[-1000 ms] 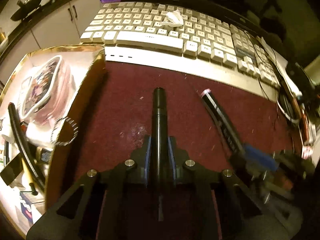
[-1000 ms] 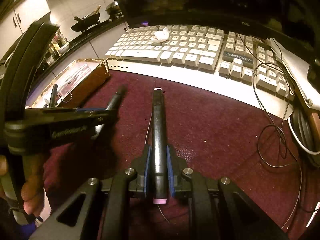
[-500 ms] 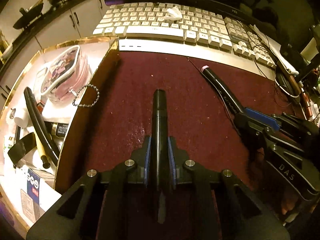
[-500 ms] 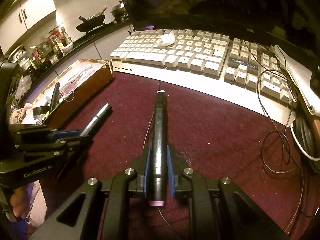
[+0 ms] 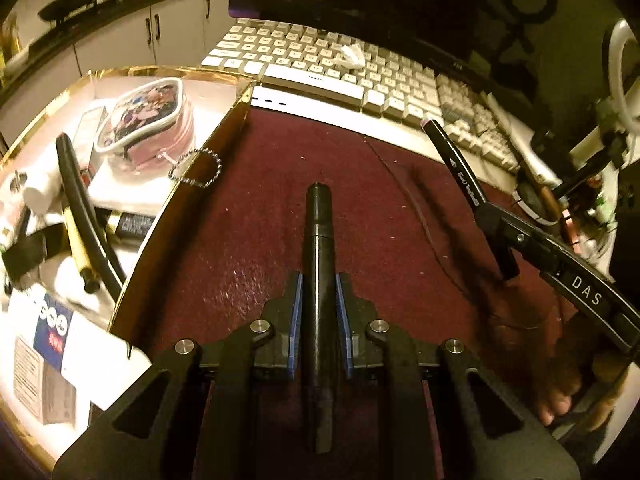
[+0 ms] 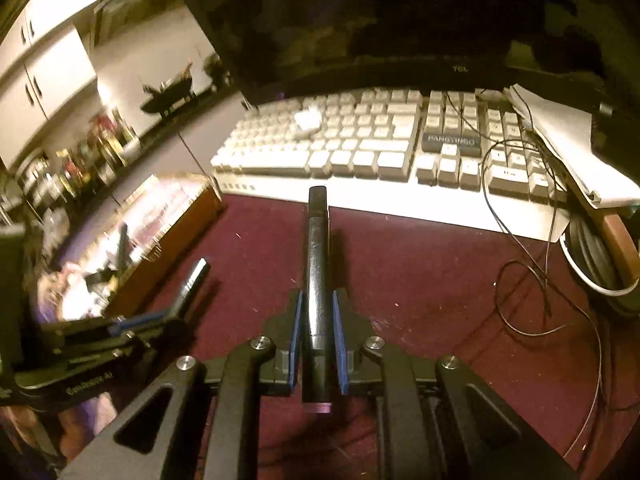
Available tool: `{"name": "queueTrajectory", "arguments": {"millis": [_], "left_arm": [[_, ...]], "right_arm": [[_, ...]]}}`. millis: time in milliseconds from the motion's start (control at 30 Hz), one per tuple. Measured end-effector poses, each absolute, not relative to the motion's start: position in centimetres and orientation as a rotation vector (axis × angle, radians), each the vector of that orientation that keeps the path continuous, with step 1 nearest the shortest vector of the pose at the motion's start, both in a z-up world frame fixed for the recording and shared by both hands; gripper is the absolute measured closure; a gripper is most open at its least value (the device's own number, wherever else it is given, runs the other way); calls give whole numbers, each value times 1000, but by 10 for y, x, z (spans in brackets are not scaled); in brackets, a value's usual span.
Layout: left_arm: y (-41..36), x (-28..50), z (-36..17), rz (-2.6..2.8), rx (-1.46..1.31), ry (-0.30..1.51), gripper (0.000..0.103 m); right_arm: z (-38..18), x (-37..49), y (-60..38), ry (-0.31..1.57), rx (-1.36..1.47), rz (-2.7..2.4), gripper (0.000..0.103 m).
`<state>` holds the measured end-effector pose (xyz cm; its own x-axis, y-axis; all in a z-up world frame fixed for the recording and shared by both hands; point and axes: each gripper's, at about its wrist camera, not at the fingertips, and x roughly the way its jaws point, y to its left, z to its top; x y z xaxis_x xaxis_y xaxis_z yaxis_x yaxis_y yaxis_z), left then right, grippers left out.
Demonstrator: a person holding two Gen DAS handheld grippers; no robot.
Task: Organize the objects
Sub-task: 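Carry both black markers into the tray with the left and right tools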
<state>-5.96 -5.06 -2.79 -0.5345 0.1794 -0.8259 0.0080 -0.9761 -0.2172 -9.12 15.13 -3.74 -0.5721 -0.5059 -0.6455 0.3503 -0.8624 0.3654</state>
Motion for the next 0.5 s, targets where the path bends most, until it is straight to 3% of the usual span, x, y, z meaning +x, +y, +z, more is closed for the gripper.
{"name": "queueTrajectory", "arguments": {"millis": [233,500], "left_arm": [[-69,-44,-25,2613,-1427,-463,88],[-80,-31,-11,2607,-1359,-530,88]], "right_arm": [[-30,-80,140,-330,1037,-2350,90],[-32,-77,118,-358,1060,-2272,90]]}}
